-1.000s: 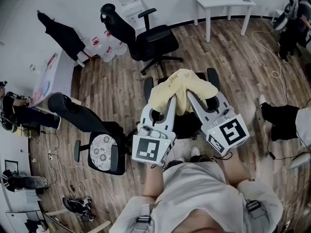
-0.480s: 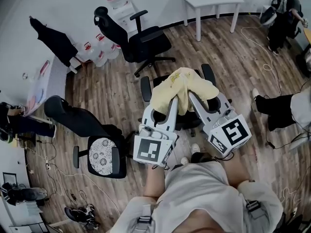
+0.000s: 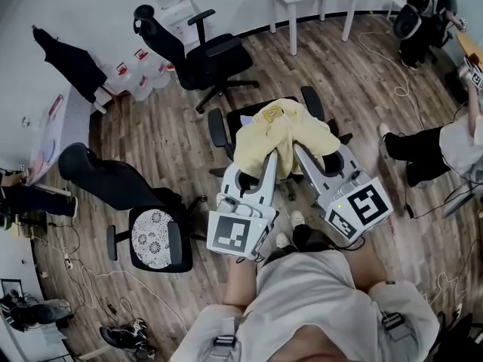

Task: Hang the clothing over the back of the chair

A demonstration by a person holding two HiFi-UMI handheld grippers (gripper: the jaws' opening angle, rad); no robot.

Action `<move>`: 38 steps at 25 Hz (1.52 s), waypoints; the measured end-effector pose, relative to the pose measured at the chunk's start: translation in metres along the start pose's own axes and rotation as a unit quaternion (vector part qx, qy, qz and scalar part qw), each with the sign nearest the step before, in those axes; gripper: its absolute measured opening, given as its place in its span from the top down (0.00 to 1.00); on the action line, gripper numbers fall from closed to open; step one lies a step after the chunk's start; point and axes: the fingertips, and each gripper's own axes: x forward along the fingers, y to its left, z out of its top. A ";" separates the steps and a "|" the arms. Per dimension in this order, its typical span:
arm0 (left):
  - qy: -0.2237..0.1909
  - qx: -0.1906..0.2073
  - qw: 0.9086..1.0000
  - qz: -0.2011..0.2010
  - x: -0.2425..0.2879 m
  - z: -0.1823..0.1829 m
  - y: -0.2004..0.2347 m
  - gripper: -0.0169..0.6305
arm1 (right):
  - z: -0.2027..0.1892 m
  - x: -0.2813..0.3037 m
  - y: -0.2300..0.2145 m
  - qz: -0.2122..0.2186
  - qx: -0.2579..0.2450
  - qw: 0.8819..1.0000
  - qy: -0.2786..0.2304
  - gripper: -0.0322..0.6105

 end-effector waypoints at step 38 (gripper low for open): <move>0.105 -0.054 0.991 0.063 -0.006 -0.103 -0.049 0.91 | -0.109 -0.050 -0.010 0.068 0.081 0.989 0.100 0.85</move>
